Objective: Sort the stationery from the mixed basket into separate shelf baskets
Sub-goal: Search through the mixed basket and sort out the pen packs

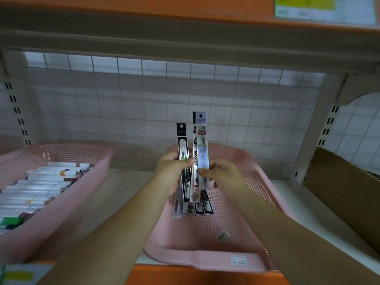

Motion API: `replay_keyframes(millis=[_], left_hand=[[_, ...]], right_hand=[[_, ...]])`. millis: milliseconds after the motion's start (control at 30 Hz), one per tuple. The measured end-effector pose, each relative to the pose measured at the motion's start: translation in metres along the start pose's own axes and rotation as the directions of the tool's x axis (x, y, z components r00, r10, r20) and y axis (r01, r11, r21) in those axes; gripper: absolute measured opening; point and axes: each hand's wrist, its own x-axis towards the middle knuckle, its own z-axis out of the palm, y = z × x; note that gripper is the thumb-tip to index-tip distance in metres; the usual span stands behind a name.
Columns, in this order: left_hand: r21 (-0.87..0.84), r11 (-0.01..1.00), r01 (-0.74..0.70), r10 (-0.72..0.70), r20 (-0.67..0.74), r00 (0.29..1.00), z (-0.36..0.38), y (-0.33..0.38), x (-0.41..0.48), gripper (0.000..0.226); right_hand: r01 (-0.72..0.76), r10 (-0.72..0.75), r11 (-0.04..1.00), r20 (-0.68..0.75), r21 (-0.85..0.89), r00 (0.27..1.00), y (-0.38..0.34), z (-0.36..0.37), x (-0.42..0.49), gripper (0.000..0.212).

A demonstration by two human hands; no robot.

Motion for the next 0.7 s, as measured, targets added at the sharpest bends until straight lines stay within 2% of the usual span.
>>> replay_keyframes(millis=[67,233,433,567,700], left_hand=[[0.041,0.999,0.000,0.000,0.015,1.000,0.0006,0.0003,-0.0017,0.014],[0.105,0.994,-0.018,0.015,0.028,0.999,0.0016,-0.0007,-0.0021,0.008],[0.144,0.988,-0.057,0.054,0.022,0.998,0.0013,-0.0016,-0.0014,0.014],[0.159,0.979,-0.126,0.121,0.042,0.992,0.0004,-0.0013,-0.0037,0.023],[0.138,0.982,-0.127,0.124,0.029,0.992,-0.0007,-0.0009,-0.0060,0.021]], right_hand=[[-0.003,0.003,0.999,-0.003,-0.034,1.000,0.0007,-0.0009,0.0003,0.016],[-0.009,0.001,0.980,-0.040,-0.197,0.999,0.0062,0.0012,0.0032,0.009],[0.018,-0.029,0.972,-0.043,-0.234,0.999,0.0057,0.0038,0.0031,0.015],[0.040,-0.052,0.978,-0.050,-0.206,0.997,0.0050,0.0050,0.0015,0.020],[0.015,-0.020,0.986,-0.030,-0.165,0.999,0.0030,0.0029,0.0009,0.017]])
